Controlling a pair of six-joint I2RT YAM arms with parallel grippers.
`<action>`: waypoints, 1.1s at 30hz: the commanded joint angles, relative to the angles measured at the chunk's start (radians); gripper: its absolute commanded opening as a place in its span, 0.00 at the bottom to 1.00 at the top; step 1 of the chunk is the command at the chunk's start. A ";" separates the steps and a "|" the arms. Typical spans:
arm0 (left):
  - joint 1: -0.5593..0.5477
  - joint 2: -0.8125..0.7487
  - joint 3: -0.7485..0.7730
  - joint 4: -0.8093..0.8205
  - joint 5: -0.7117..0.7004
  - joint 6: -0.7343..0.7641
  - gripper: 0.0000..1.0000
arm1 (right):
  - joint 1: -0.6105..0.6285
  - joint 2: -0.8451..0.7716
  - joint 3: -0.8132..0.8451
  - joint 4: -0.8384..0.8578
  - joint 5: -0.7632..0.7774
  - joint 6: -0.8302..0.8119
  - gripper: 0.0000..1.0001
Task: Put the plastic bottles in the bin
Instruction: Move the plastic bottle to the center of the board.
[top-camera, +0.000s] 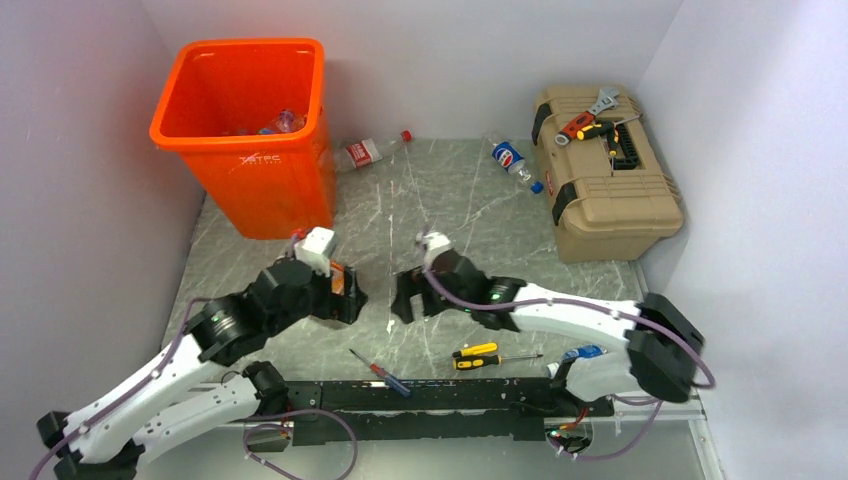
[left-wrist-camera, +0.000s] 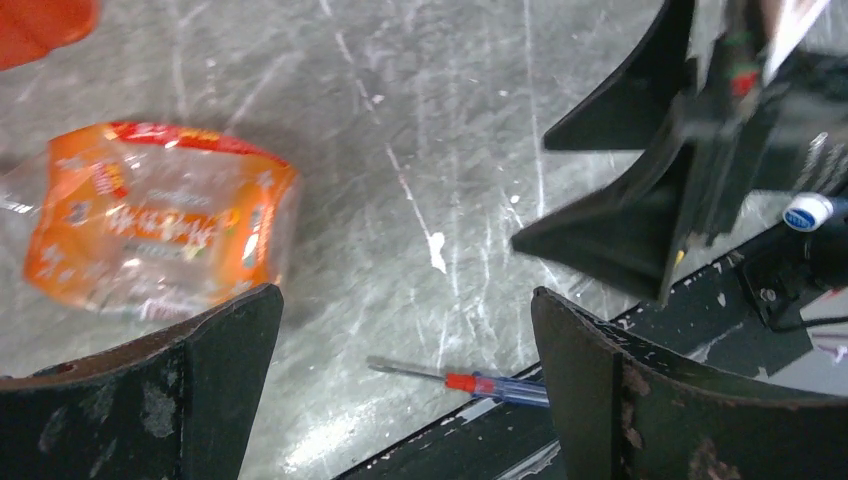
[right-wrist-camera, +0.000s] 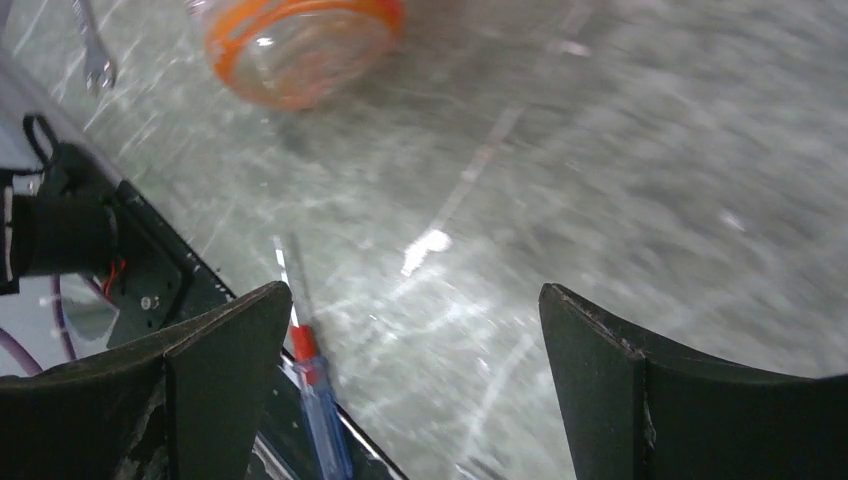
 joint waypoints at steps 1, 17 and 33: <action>-0.001 -0.160 -0.013 -0.079 -0.155 -0.068 0.99 | 0.091 0.195 0.156 0.163 0.006 -0.137 1.00; -0.002 -0.496 -0.026 -0.166 -0.313 -0.034 0.98 | -0.084 0.796 0.727 0.204 -0.380 0.010 0.94; 0.001 -0.491 -0.031 -0.151 -0.275 -0.022 0.98 | -0.092 0.979 0.806 0.223 -0.540 0.092 0.69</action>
